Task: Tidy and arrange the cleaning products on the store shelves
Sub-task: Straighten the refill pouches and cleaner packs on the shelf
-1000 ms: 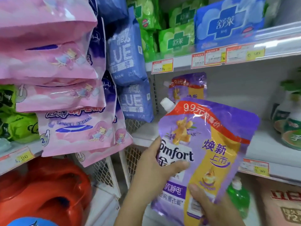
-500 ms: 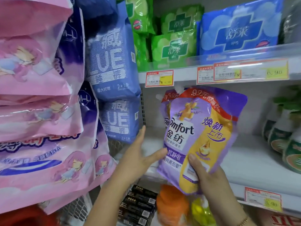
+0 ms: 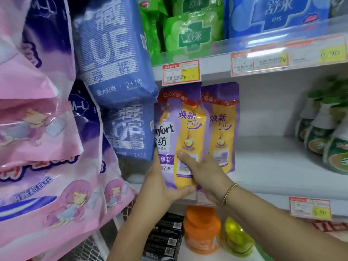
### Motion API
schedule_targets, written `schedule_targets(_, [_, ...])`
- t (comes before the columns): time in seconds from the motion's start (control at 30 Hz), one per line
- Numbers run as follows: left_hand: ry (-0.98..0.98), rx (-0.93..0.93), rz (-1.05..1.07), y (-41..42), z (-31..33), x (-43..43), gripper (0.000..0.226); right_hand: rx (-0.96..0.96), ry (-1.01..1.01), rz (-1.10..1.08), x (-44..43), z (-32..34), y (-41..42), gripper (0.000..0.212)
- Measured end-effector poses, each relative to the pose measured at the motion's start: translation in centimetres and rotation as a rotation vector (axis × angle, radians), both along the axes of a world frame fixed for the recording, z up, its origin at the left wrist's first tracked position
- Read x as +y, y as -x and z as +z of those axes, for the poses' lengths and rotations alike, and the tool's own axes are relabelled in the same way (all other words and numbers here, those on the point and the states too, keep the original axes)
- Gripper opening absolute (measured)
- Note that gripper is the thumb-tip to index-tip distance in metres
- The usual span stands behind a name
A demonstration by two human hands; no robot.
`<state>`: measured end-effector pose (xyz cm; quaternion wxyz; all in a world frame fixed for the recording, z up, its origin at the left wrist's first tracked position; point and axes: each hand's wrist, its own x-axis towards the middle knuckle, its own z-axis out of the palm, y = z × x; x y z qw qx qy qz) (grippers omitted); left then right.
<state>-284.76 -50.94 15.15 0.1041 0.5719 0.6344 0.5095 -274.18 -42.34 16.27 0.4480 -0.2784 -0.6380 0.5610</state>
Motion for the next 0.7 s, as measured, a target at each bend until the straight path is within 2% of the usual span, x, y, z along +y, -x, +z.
schedule_targets(0.03, [-0.008,-0.002,0.006,0.4,-0.1,0.5,0.105,-0.034,0.008,-0.007,0.5,0.2,0.5,0.059])
schedule_targets(0.13, [-0.019,-0.022,0.031,1.3,-0.8,2.1,0.116,-0.064,0.062,0.021,2.0,0.5,1.4,0.036])
schedule_targets(0.23, [-0.026,-0.044,0.074,2.0,-1.8,3.3,0.124,-0.075,0.076,0.018,3.0,0.5,2.4,0.03])
schedule_targets(0.4, [-0.079,-0.019,0.158,2.5,-3.2,3.9,0.109,-0.057,0.026,0.09,3.9,-0.3,4.3,0.028])
schedule_targets(0.57, [-0.066,0.08,0.247,3.4,-3.8,4.3,0.11,-0.061,0.008,0.212,4.8,-1.4,5.8,0.031])
schedule_targets(0.63, [-0.054,0.118,0.292,3.9,-3.9,4.6,0.097,-0.127,-0.04,0.239,5.4,-0.8,6.2,0.031])
schedule_targets(0.7, [-0.018,0.174,0.376,4.4,-4.4,5.2,0.067,-0.203,-0.085,0.243,6.0,-0.5,6.5,0.031])
